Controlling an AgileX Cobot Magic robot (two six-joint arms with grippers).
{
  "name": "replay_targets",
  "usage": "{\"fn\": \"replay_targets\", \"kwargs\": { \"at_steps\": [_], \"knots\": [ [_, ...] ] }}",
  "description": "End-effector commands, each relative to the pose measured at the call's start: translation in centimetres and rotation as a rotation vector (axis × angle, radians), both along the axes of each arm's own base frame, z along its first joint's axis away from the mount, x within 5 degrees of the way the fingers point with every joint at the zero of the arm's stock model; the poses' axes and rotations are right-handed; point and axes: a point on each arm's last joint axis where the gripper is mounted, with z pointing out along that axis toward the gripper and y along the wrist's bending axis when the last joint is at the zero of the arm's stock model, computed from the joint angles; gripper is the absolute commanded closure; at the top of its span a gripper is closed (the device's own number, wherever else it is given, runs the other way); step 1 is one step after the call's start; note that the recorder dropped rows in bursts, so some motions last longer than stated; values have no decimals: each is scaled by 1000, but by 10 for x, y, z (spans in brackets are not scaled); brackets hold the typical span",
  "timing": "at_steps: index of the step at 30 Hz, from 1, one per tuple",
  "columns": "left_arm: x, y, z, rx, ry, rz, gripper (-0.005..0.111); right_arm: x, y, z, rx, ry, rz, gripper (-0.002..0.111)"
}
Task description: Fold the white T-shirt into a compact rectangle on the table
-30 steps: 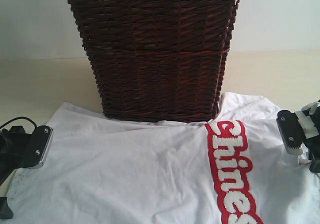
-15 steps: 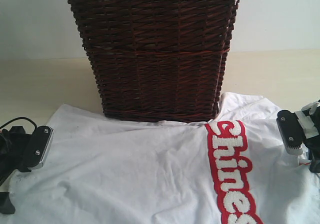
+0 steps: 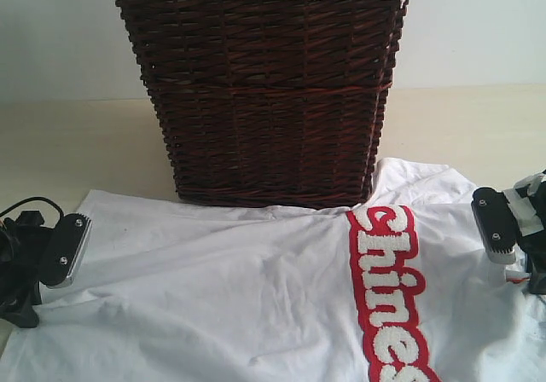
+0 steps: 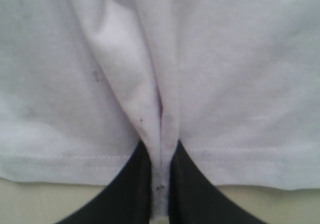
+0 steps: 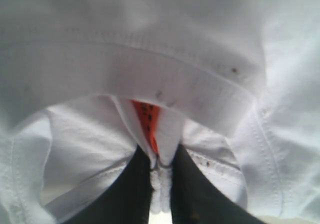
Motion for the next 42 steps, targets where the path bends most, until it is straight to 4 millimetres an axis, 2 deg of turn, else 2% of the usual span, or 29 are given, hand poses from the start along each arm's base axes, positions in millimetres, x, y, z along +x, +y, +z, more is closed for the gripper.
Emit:
{"fn": "replay_targets", "kwargs": {
  "at_steps": [1,20,27,32,40,42],
  "knots": [
    [1,2,-7,11,-9,-13,106,0,1,-2,12,0,-13,108],
    [1,1,-7,-5,-11,17,106,0,0,-2,10,0,-11,108],
    [0,0,-8,-11,-1,33,107,6,3,-2,25,-68,-14,108],
    [0,0,-8,-11,0,33,107,13,10,-1,100,-139,-107,108],
    [-1,1,-8,-9,15,33,107,14,13,-1,141,-157,-165,108],
    [-1,1,-8,-9,15,33,107,14,14,-1,153,-151,-226,108]
  ]
}}
